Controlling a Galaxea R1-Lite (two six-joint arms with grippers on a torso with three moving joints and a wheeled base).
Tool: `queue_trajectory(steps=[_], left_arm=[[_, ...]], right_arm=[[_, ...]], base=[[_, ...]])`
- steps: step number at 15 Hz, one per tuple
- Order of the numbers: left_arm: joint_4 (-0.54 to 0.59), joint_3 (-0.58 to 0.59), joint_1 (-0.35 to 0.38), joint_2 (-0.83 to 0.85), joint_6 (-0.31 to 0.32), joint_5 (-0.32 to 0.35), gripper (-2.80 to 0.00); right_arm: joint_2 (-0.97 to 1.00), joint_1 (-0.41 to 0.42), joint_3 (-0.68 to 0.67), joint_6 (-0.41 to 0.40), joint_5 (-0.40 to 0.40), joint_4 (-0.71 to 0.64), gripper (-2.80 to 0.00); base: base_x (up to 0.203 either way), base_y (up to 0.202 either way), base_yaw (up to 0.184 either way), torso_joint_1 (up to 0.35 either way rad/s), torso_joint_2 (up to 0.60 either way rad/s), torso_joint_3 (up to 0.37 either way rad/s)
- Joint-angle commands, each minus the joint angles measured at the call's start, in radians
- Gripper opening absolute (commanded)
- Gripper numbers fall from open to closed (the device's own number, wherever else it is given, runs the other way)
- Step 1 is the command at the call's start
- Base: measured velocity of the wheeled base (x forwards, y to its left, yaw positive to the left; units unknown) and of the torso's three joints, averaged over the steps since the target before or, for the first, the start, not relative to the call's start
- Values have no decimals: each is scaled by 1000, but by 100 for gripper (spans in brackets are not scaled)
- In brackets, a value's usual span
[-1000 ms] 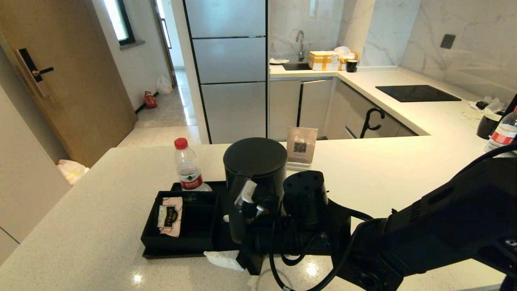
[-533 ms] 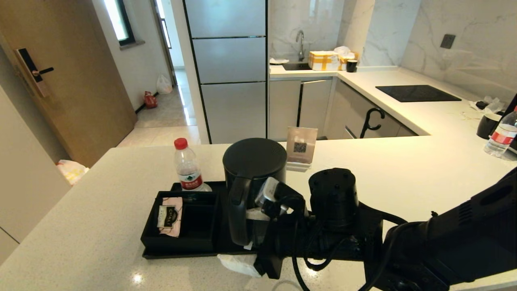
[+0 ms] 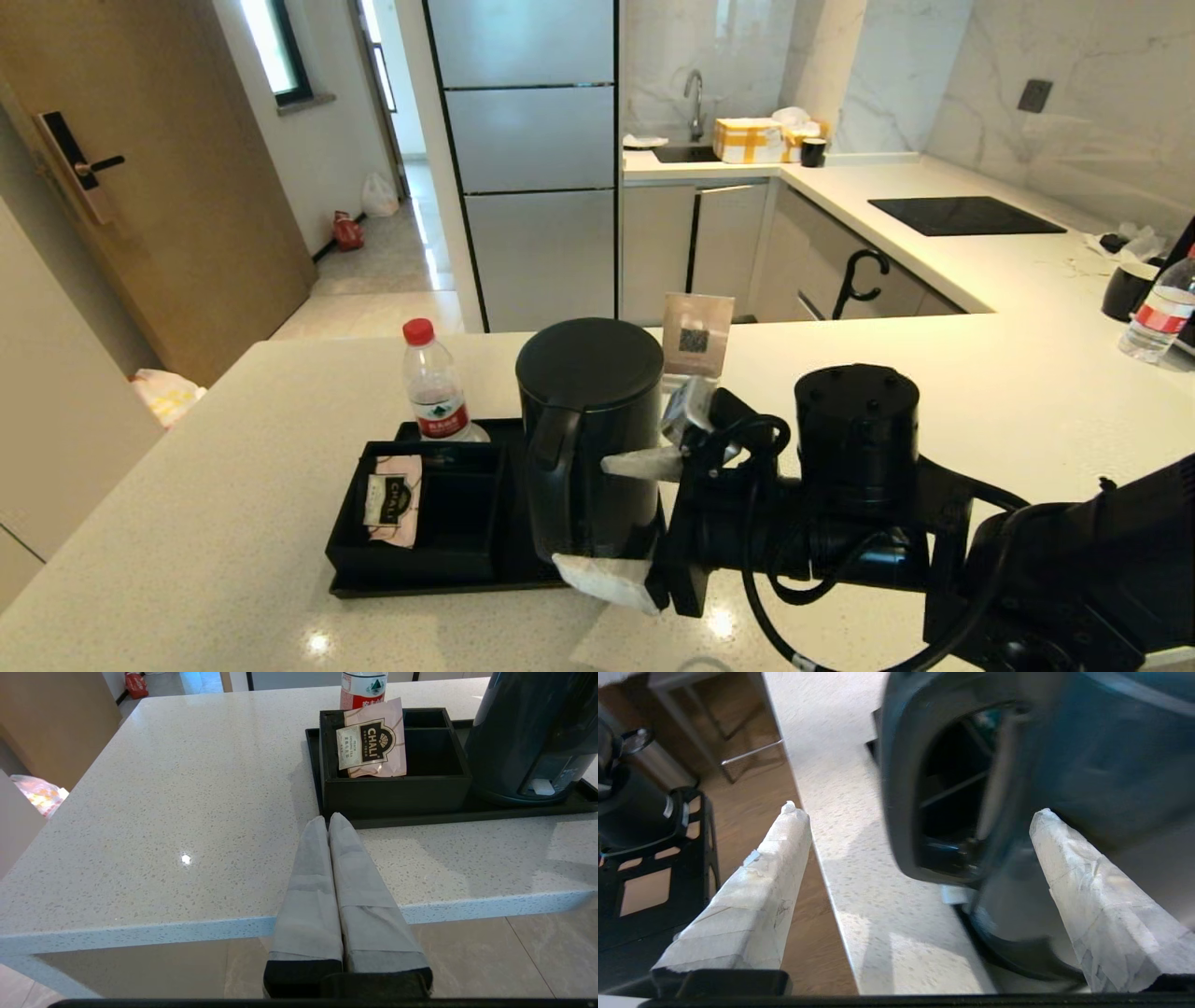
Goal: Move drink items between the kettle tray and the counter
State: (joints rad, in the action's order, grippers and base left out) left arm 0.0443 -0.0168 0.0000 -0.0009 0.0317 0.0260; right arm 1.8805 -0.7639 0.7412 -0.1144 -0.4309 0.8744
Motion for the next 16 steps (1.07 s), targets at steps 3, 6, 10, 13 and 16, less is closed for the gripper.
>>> queue_trajectory(steps=[3, 6, 10, 13, 16], left_arm=[[0, 0, 0, 1, 1, 0, -280], [0, 0, 0, 1, 1, 0, -280], [0, 0, 0, 1, 1, 0, -280], [0, 0, 0, 1, 1, 0, -280], [0, 0, 0, 1, 1, 0, -280]], right_arm=[[-101, 100, -19, 18, 1, 3, 0], [-207, 241, -4, 101, 5, -43, 0], [-428, 594, 145, 205, 13, -442, 0], [-595, 818, 181, 222, 60, -708, 0], [-753, 921, 242, 228, 155, -949, -280]], base=[[0, 0, 0, 0, 0, 0], [0, 0, 0, 0, 0, 0], [0, 0, 0, 0, 0, 0], [0, 0, 0, 0, 0, 0], [0, 0, 0, 0, 0, 0]])
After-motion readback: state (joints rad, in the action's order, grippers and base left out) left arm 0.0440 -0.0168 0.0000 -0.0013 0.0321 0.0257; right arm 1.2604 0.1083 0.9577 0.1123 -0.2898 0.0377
